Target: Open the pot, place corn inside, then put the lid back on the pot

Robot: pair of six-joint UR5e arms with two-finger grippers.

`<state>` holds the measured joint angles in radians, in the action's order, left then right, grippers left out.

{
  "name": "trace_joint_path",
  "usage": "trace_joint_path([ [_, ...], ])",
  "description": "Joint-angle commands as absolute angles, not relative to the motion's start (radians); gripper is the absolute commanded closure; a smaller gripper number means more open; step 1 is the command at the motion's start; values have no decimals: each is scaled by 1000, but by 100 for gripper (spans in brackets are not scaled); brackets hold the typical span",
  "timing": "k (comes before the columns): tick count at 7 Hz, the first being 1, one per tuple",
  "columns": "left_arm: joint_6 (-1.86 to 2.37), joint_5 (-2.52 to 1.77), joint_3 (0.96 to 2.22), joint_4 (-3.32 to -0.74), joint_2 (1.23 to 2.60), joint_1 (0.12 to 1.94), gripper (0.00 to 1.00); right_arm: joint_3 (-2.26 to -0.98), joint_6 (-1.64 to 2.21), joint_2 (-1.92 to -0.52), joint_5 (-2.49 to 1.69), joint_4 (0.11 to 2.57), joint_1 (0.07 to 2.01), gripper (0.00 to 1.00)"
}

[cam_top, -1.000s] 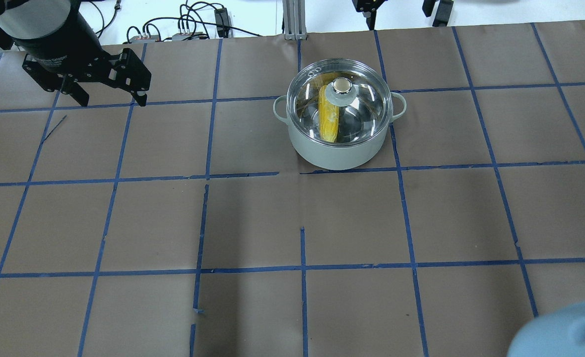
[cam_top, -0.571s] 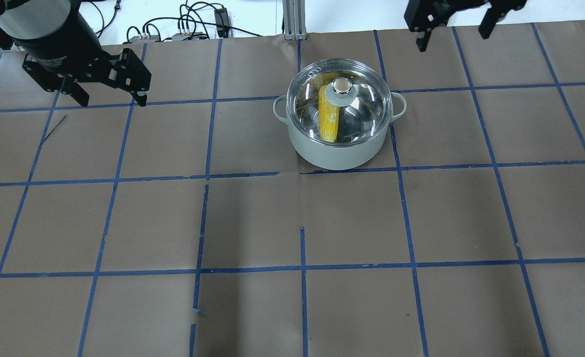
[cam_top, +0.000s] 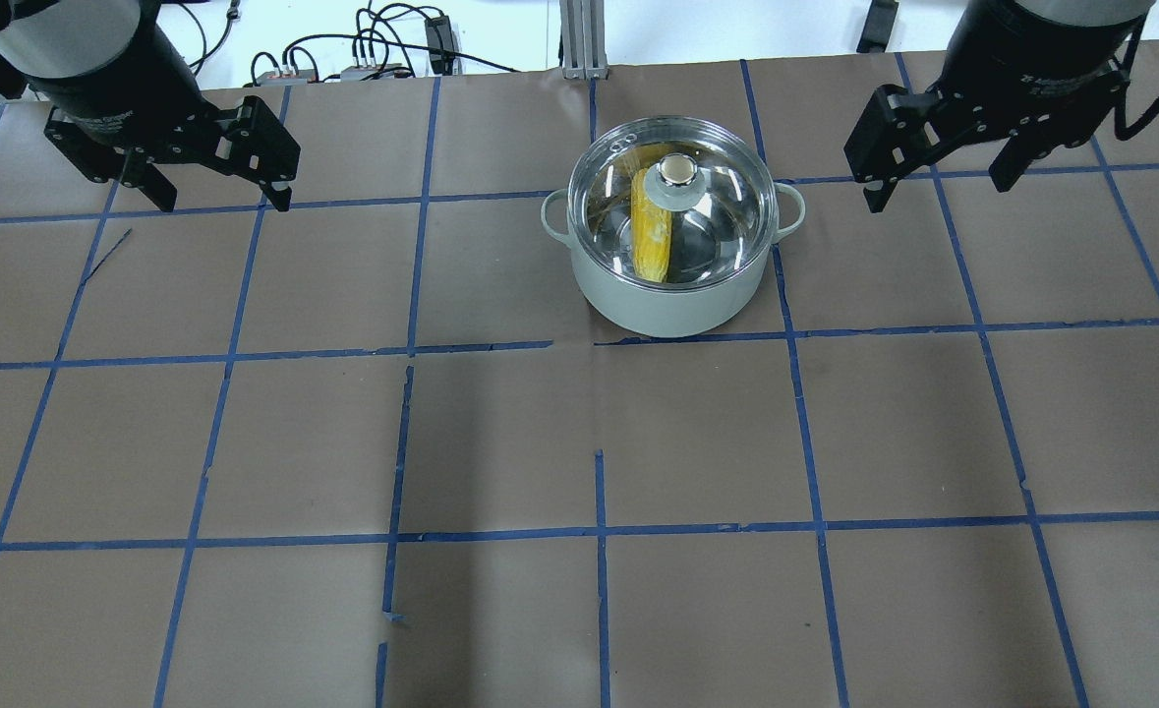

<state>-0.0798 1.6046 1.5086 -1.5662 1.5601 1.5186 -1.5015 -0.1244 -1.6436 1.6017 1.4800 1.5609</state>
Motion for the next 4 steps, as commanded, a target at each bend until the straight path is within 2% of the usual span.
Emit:
trace_joint_path([
  [1, -80, 1605, 1508, -1568, 1560, 1519, 0, -1545, -124, -1661, 1603, 1529, 1559, 4],
  [4, -78, 1611, 1508, -1572, 1559, 1519, 0, -1535, -115, -1666, 1615, 1529, 1566, 4],
])
